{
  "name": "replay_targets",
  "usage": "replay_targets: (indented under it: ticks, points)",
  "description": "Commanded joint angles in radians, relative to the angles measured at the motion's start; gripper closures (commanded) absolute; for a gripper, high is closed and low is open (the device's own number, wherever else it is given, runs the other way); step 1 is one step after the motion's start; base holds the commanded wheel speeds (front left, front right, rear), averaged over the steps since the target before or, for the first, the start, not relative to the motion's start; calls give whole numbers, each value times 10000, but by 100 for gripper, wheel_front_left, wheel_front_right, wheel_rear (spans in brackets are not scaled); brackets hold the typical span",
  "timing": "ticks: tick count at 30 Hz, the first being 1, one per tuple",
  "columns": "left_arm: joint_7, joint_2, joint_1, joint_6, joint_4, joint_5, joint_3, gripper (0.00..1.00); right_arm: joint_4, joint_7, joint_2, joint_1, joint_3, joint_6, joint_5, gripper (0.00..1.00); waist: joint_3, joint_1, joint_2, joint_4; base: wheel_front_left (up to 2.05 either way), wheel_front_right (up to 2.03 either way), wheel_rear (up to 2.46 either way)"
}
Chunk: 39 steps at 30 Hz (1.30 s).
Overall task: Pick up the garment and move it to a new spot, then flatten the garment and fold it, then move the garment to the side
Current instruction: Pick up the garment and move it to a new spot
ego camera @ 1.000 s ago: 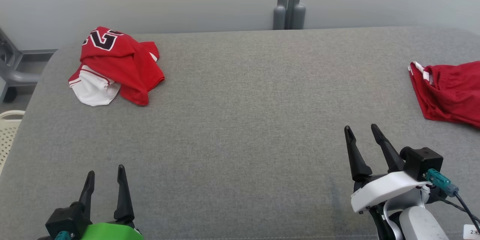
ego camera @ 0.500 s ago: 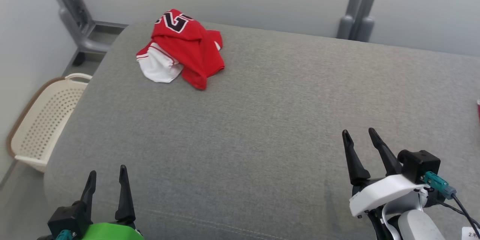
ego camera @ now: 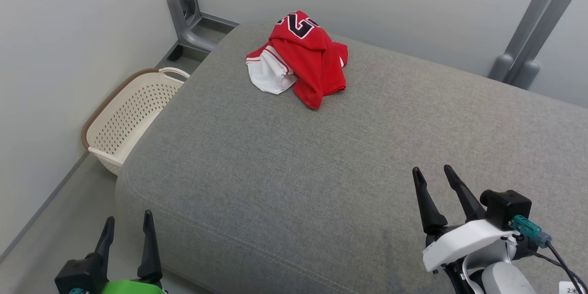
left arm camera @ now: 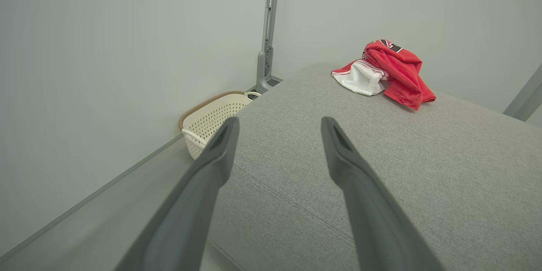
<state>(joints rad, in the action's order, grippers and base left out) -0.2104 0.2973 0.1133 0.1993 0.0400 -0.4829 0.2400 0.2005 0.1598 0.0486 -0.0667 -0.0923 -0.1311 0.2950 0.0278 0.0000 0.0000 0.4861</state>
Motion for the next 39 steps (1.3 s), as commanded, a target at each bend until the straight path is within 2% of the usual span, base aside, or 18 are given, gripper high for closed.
replay_targets:
  ticks: [1, 10, 15, 25, 33, 39]
  points:
    - [21, 70, 141, 39, -46, 13, 5, 0, 39, 33, 38, 42, -9, 7, 15, 0, 105, 0, 0, 54, 0, 0, 0]
    - [311, 179, 147, 50, -392, -61, 85, 0, 85, -55, 41, 2, 171, 7, -213, 0, 77, 0, 0, -662, 0, 0, 0]
    - [709, 233, -405, -84, -805, -186, 167, 0, -27, -127, 41, -26, 307, 9, -346, 0, 19, 0, 0, -1153, 0, 0, 0]
    - [2615, 603, -3560, -894, -821, 101, 903, 0, -437, -334, 38, -282, 681, 7, -661, 0, -547, 0, 0, -1852, 0, 0, 0]
    - [4788, 354, -7348, -1953, 1342, -486, 1347, 0, -899, -546, 43, -953, 599, 7, -966, 0, -1780, 0, 0, -2795, 0, 0, 0]
    - [6056, 565, -9412, -2175, 3229, -998, 976, 0, -1225, -602, 40, -1547, 505, 7, -1126, 0, -3099, 0, 0, -3714, 0, 0, 0]
